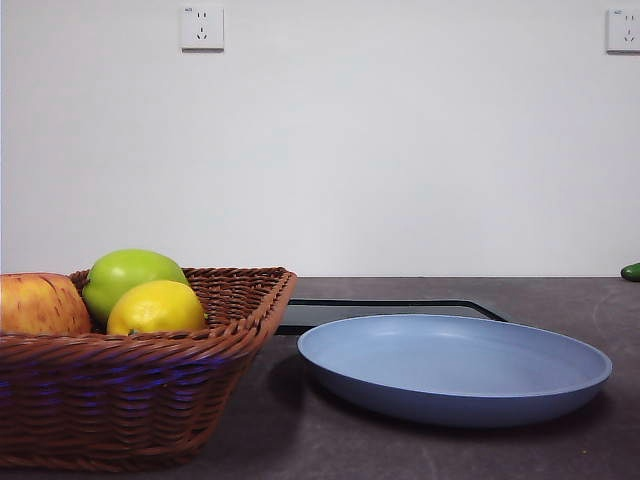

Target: Take the lemon from the basket,put the lemon in the plate,hand out the plate

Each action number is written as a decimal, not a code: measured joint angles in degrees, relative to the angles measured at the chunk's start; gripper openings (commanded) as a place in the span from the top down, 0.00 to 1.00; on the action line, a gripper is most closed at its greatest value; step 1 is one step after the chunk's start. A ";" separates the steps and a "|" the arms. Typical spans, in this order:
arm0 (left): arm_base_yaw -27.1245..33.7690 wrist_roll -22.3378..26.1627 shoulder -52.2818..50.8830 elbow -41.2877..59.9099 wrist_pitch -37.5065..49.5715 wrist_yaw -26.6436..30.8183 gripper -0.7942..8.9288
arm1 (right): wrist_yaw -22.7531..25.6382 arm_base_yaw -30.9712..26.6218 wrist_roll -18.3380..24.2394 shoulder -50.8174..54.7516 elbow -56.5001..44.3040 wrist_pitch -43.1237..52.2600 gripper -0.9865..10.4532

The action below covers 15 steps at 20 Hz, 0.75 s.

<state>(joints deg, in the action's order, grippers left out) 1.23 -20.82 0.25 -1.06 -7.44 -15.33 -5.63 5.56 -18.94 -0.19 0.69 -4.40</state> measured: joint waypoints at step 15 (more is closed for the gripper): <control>0.00 -2.73 13.79 -17.44 -10.21 -2.56 0.91 | -0.42 0.00 -10.47 -11.10 13.33 -14.86 0.91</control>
<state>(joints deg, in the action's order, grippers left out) 1.23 -23.55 14.04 -18.50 -17.65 -17.89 -6.04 5.56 -29.41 -11.29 14.02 -19.27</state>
